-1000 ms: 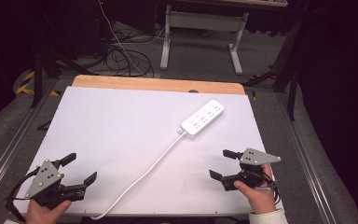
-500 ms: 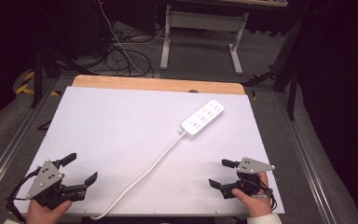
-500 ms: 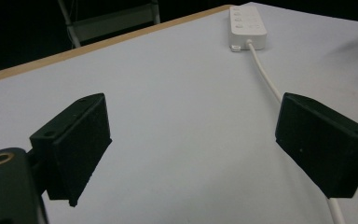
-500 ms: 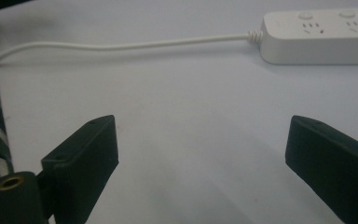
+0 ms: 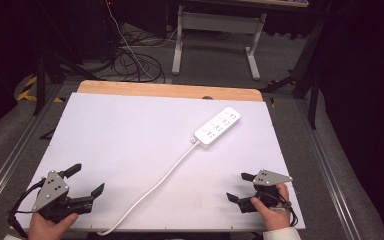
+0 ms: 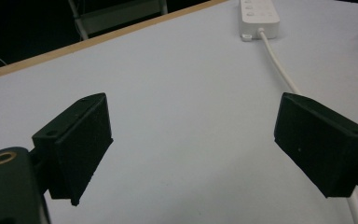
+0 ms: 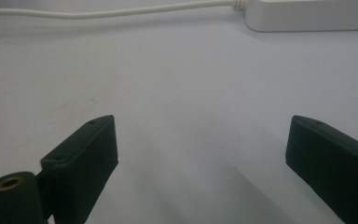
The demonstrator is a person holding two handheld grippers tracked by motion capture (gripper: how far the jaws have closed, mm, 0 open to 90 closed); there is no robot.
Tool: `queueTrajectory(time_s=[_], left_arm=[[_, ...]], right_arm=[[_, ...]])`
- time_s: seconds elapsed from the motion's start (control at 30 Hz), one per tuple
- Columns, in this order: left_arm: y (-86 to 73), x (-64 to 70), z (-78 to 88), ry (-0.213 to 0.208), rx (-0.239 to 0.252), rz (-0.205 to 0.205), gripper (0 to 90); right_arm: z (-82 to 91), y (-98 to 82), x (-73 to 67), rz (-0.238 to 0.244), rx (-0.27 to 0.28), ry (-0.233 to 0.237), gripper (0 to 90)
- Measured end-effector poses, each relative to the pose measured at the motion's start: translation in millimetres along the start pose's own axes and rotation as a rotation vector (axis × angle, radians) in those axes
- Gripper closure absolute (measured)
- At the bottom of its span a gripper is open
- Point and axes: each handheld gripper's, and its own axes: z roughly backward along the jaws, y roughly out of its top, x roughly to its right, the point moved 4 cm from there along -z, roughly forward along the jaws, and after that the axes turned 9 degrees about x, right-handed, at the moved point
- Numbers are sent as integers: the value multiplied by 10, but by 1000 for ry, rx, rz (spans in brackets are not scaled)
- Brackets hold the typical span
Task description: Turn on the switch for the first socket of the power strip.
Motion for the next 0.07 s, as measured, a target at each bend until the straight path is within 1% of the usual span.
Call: queueTrajectory(time_s=[0.07], left_arm=[[-1, -6, 0, -1, -1, -3, 119]], right_arm=[[3, 1, 0, -2, 2, 5, 100]])
